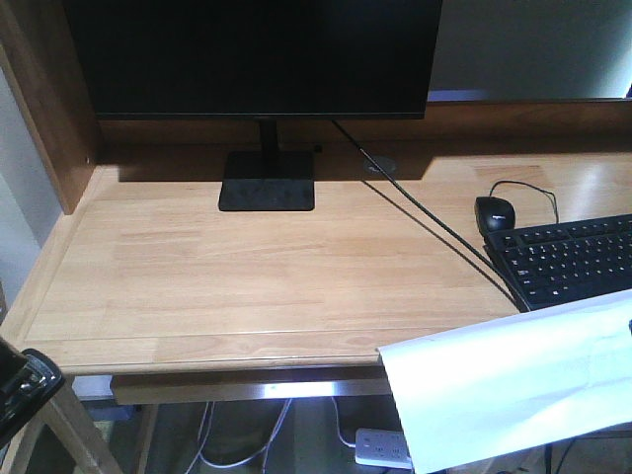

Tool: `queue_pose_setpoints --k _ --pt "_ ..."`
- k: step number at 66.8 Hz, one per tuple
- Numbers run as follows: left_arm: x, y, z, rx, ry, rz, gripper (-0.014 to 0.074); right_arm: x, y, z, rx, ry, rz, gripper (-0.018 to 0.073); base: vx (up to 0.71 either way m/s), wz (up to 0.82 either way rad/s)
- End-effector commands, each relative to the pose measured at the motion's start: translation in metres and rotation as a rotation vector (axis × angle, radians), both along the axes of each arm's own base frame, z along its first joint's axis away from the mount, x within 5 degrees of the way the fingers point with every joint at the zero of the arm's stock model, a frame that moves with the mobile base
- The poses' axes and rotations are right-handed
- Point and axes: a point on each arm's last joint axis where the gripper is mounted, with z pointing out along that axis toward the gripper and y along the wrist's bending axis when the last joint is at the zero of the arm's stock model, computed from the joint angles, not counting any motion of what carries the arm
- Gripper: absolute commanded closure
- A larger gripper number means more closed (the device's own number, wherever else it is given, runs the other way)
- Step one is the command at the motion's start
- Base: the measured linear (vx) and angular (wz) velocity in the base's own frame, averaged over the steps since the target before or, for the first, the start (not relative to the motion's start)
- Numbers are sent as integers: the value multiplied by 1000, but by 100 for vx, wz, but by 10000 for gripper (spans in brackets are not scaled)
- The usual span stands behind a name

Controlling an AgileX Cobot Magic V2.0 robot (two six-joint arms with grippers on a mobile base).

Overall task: Grab stapler and paper to desk for stapling
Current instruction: 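Approach the desk surface in front of the monitor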

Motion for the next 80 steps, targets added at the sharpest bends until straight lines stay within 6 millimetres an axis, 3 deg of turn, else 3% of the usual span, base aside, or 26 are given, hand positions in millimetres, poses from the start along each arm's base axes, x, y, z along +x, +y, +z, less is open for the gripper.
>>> queue_pose_setpoints --k 1,80 --pt "3 -2 19 -81 -112 0 603 -2 1 4 16 -56 18 564 6 1" --pt "3 -2 19 -81 -112 0 603 -2 1 4 16 -56 18 564 5 0"
